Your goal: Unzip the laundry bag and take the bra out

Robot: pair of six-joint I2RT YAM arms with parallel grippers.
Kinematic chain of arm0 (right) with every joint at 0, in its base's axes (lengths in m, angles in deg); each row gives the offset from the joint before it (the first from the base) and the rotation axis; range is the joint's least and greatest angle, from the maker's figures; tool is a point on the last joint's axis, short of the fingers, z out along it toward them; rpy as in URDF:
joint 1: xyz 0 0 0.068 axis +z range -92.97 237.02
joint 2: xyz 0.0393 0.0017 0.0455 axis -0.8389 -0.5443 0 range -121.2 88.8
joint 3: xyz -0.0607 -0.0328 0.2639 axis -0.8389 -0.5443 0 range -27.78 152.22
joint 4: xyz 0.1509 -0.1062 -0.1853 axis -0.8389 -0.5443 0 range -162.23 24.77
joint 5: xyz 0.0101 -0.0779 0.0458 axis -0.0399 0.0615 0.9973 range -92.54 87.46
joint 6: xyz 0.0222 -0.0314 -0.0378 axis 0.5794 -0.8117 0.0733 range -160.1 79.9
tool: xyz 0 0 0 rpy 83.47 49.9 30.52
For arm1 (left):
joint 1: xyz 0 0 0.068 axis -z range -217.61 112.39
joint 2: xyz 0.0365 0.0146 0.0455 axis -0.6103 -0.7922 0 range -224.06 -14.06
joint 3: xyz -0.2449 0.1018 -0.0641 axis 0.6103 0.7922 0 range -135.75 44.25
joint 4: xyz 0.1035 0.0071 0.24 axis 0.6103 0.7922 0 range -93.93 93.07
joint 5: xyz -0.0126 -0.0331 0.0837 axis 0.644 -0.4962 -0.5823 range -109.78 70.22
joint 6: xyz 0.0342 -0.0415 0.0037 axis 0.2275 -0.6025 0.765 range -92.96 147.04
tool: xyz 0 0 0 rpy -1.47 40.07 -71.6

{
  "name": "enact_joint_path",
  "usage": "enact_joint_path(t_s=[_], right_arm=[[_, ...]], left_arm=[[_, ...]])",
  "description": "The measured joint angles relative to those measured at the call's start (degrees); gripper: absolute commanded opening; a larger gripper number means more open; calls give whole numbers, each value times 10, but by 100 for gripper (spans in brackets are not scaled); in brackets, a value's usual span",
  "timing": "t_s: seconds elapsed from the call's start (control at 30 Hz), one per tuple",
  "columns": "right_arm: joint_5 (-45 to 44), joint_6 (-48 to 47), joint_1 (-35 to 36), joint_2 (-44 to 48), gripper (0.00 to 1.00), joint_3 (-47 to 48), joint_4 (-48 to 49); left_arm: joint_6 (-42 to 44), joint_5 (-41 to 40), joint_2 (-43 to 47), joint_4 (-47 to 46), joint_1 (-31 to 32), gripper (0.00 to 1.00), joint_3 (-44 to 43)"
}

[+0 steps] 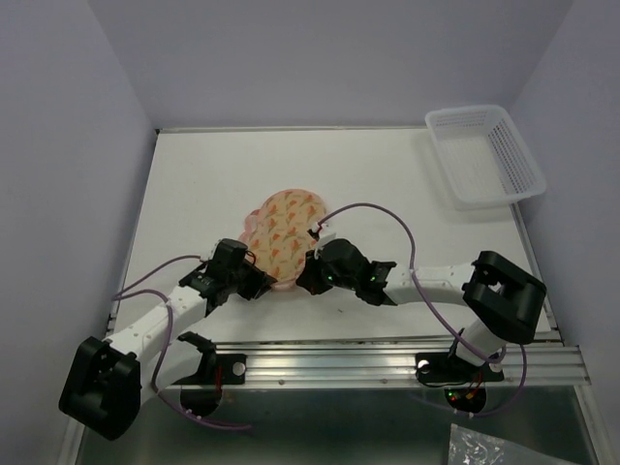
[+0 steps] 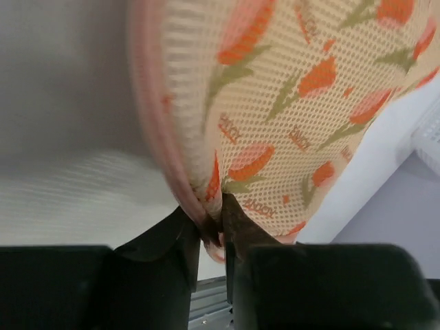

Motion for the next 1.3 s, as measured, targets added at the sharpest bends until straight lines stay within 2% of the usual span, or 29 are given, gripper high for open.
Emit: enact_joint_path(t_s=[0.17,0.3,0.43,0.7,0.97,1.13,1.23,1.3], right_arm=[[16,-18,1,2,1,-11,-2],[-7,-32,3,5,1,-12,-9],[-35,-43,-10,22,1,-16,-29],[-35,-50,-34,53,1,-30,-29],[35,-57,-98,54,1,-31,-14],[60,-85,-112,53,1,-30,-5],[66,-120,-115,44,1,-26,-7],[72,-150,-119,33,1,-20,-17]], left_arm=[[-8,-8,-22,-7,0,0,-22],[-8,-22,-21,4,0,0,-33],[-11,-35,-5,13,0,0,-34],[-19,-34,20,1,3,0,-34],[-21,-24,27,-31,3,0,-34],[-13,-20,34,-46,3,0,-34],[7,-11,18,-59,3,14,-34],[36,0,-7,-71,2,40,-36]])
